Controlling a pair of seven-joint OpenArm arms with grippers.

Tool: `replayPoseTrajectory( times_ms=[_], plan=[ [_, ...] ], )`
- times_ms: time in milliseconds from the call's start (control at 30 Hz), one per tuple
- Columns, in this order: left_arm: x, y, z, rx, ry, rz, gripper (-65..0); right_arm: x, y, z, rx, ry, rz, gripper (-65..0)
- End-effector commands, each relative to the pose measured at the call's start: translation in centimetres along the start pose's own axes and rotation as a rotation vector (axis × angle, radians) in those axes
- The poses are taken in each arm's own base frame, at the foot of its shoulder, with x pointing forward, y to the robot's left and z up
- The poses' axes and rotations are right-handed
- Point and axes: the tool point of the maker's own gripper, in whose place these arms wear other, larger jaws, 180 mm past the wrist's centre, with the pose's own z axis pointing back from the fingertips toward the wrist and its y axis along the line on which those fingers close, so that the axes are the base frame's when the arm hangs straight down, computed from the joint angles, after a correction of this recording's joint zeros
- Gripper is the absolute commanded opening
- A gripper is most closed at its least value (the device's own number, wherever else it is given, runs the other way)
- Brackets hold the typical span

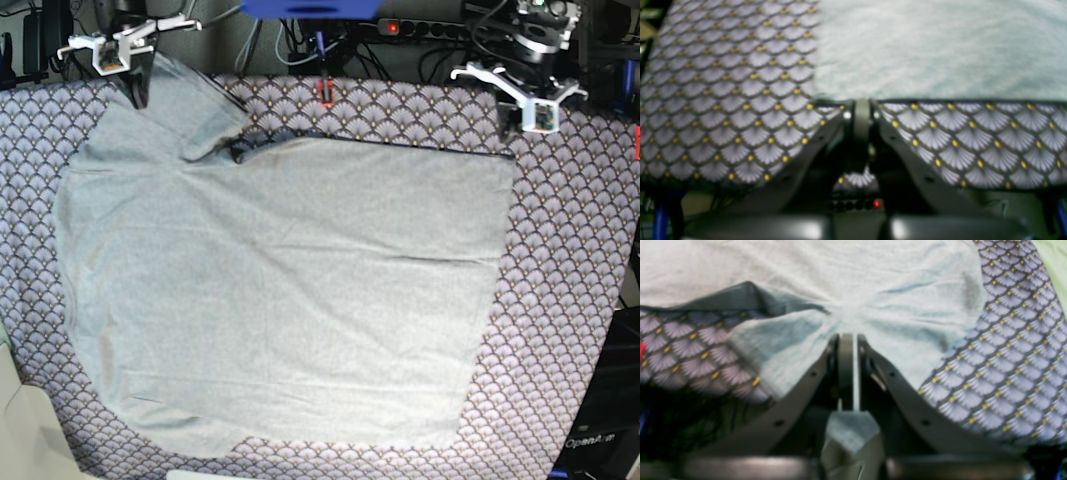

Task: Fold the T-shirt properly
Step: 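Lower both grippers onto the shirt's shoulder edge and grasp it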

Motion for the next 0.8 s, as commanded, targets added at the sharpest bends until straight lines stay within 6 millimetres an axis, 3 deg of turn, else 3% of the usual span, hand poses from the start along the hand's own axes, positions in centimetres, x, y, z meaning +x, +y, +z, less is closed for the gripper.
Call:
replayPoseTrajectory(
  times_ms=[0,233,400,767],
  plan=[
    [1.1,0.3,0.1,0.011,-0.041,0.0,-65.0,1.1,-0.2,-0.1,-0.001,-0.044,0.002,-61.0],
    [2.0,0.5,-0.7,0.016,-0.069,0.004,-65.0,0.9,-0.4,-1.3,-0.005,-0.021,0.004,-52.7],
    [1.5,1.2,-1.1,0.052,-0.065,0.044,-65.0,0.9,-0.6,-2.2,-0.009,-0.002,0.007,-47.7],
    [0.1,2.4,-2.1,0.102,-0.043,0.112,-60.3,0.9,-0.4,-2.2,-0.005,-0.001,0.003,-47.5]
  ],
)
